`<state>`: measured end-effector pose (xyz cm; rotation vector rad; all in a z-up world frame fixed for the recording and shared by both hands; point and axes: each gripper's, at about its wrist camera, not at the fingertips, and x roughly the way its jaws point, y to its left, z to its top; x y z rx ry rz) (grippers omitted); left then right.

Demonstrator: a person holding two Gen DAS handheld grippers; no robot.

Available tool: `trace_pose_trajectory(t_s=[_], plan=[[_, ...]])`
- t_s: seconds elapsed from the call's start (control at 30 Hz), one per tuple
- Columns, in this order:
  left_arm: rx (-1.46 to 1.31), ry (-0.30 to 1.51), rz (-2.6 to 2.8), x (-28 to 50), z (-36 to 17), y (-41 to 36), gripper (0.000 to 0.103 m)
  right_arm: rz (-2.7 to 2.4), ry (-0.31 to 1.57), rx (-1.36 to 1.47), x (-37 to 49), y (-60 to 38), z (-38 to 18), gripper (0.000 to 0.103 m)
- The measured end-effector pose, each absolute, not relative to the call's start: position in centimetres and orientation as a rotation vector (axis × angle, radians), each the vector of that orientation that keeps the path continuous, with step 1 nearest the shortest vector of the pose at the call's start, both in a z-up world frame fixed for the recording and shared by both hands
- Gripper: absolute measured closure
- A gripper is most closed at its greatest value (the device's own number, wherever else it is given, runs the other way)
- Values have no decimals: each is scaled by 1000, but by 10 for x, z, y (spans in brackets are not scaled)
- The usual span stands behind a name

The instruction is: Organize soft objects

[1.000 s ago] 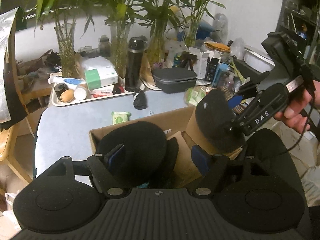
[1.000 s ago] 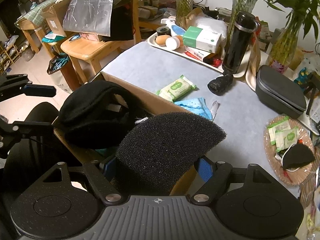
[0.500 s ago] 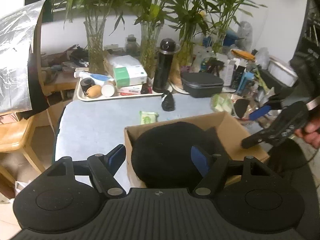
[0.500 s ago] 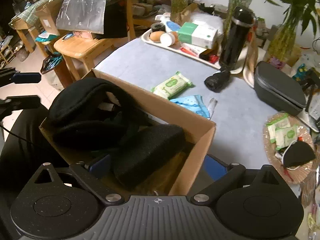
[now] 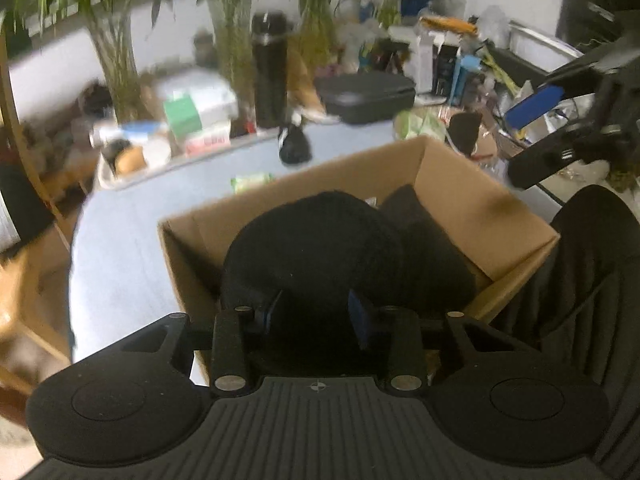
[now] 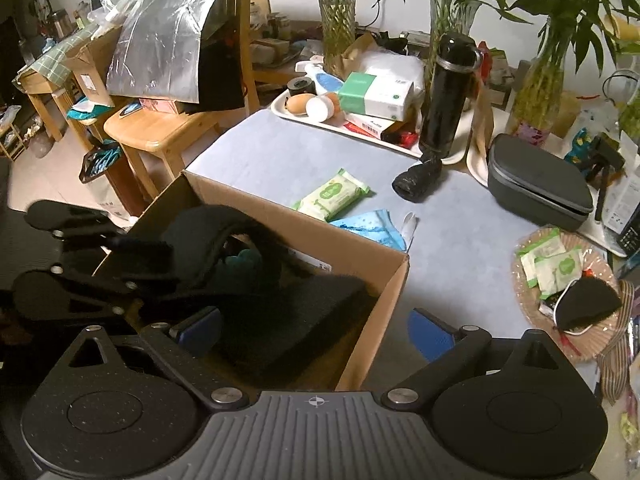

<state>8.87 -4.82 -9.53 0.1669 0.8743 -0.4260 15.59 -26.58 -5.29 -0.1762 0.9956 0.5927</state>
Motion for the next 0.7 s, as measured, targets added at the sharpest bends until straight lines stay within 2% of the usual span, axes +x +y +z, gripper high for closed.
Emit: trace_pose_trajectory(t_s=[0.1, 0.27, 0.4, 0.7], plan=[[113, 934, -408, 97, -103, -38, 67, 587, 994, -173, 156, -266, -53, 3], [11, 911, -361, 91, -76, -14, 65, 577, 987, -168, 157, -271, -52, 3], [-56, 819, -340, 83, -50, 6, 51, 562, 987, -163, 160, -275, -53, 3], [-62, 780, -260, 95, -41, 23, 51, 508, 953, -140, 168, -280, -56, 0]])
